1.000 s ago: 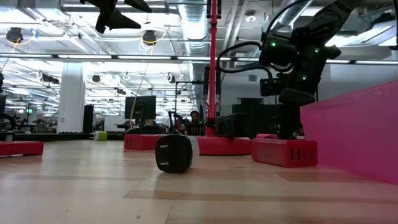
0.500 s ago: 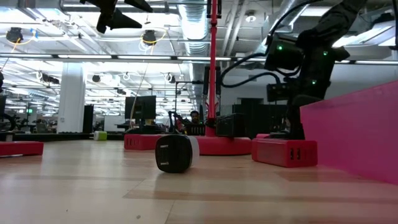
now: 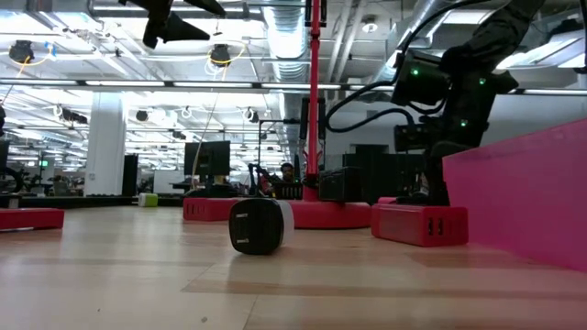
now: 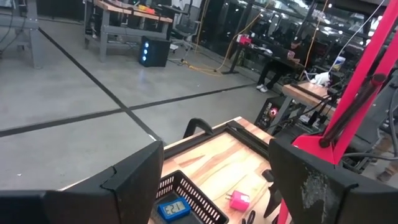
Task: Pick & Place Office items
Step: Put the right black digital timer into the black bin
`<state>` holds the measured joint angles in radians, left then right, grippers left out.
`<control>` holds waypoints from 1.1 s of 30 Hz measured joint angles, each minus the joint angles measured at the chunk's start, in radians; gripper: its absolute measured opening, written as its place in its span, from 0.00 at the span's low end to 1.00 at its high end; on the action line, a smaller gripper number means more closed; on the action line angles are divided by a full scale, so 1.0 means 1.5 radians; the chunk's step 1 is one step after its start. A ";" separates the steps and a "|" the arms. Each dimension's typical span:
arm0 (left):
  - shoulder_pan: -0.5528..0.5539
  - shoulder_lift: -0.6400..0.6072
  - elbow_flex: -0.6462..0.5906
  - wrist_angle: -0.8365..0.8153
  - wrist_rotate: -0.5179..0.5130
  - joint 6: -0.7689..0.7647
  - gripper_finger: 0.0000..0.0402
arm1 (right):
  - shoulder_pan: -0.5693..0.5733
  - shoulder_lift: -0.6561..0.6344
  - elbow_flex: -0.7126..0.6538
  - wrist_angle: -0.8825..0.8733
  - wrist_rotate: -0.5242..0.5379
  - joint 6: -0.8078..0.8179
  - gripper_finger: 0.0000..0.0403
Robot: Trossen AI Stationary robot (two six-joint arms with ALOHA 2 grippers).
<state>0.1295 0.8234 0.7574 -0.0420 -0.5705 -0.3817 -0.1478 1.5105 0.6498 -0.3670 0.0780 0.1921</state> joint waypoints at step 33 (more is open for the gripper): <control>0.000 0.000 0.000 0.004 0.000 0.002 0.71 | -0.261 0.034 0.255 0.129 -0.218 0.146 0.14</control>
<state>0.1290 0.8234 0.7574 -0.0363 -0.5710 -0.3782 -0.5392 1.5618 1.0326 -0.1737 -0.2496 0.4107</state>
